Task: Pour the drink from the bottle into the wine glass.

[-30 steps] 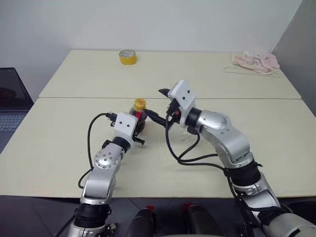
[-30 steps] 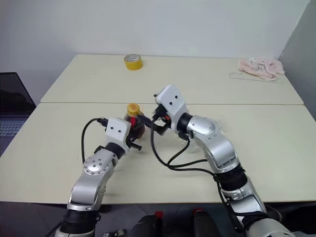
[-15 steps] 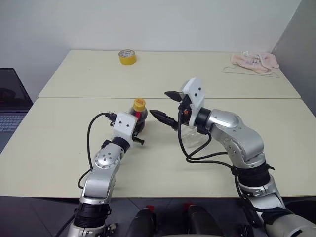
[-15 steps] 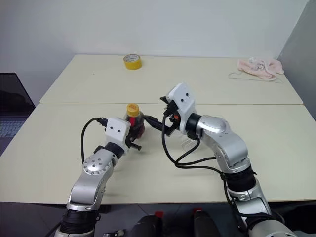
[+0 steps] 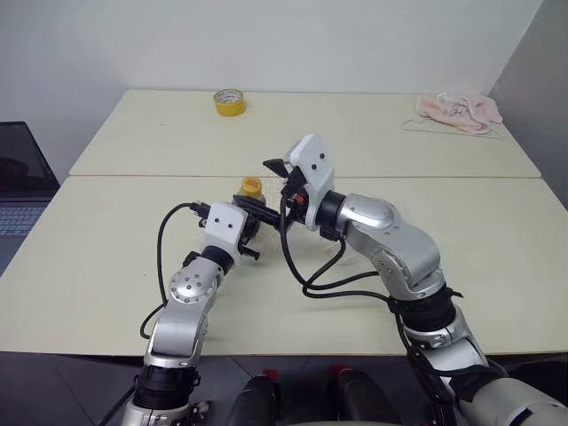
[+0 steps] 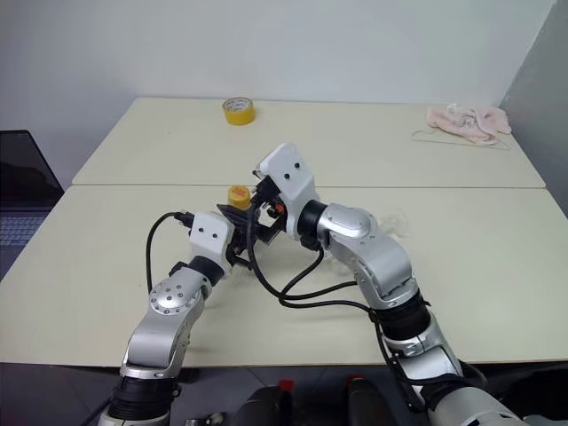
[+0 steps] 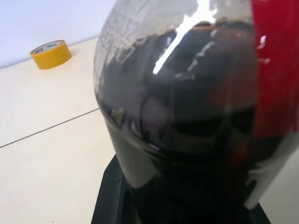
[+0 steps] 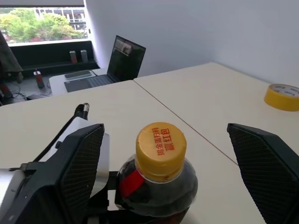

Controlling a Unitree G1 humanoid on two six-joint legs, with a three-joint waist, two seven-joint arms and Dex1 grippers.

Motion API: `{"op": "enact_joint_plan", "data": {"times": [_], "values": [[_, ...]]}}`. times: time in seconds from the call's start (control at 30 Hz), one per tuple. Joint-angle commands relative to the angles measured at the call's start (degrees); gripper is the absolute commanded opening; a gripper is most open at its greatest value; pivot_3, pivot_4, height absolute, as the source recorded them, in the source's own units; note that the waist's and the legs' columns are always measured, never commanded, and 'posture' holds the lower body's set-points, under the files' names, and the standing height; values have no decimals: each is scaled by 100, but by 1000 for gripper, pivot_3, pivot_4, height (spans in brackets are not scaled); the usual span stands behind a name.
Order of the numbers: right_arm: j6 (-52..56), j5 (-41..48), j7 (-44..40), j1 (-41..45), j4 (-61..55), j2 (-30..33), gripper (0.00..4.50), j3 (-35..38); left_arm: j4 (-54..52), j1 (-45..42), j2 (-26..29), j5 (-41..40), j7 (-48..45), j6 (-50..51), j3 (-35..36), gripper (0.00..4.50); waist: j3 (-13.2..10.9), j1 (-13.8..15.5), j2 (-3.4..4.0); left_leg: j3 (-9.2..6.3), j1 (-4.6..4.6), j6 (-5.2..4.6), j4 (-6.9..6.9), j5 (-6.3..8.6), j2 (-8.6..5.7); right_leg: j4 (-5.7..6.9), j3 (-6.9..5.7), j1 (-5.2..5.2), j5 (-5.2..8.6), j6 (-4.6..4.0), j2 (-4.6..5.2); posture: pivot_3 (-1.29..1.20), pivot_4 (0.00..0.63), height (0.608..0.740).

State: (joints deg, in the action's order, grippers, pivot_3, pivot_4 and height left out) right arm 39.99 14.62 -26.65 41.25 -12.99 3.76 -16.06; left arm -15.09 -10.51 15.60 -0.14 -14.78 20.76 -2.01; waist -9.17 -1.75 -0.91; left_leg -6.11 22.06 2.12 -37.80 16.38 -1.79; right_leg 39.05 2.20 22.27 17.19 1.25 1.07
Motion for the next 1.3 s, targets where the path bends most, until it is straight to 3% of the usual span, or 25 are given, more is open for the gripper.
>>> {"op": "enact_joint_plan", "data": {"times": [0.03, 0.93, 1.1, 1.3], "values": [[-232, -83, 129, 112, -11, -91, 4500, 52, -220, -132, 5, -8, -20, -226, 17, 764, 0, 0, 0, 0, 0, 0, 0, 0, 0, 0, 0, 0, 0, 0, 0, 0, 150, 740], [-35, 122, 14, -308, -363, 744, 4500, 508, -214, -111, 23, 14, -49, -231, 63, 763, 0, 5, 0, 0, 1, -1, 0, 0, 0, -1, 0, -1, 0, 0, 0, 0, 150, 740], [425, 643, -383, -337, -748, 953, 4500, 586, -222, -105, 31, 12, -56, -228, 67, 763, 0, 1, 0, 2, 1, -2, 0, 1, 0, -1, 2, -1, 0, 0, 0, 0, 150, 740], [1038, 1271, -139, -102, -807, 434, 4500, 876, -196, -125, 26, 11, -66, -238, 56, 763, 0, -5, 0, 0, 0, -20, 1, 11, 1, 1, 0, -1, 0, 0, 0, 0, 150, 740]]}}
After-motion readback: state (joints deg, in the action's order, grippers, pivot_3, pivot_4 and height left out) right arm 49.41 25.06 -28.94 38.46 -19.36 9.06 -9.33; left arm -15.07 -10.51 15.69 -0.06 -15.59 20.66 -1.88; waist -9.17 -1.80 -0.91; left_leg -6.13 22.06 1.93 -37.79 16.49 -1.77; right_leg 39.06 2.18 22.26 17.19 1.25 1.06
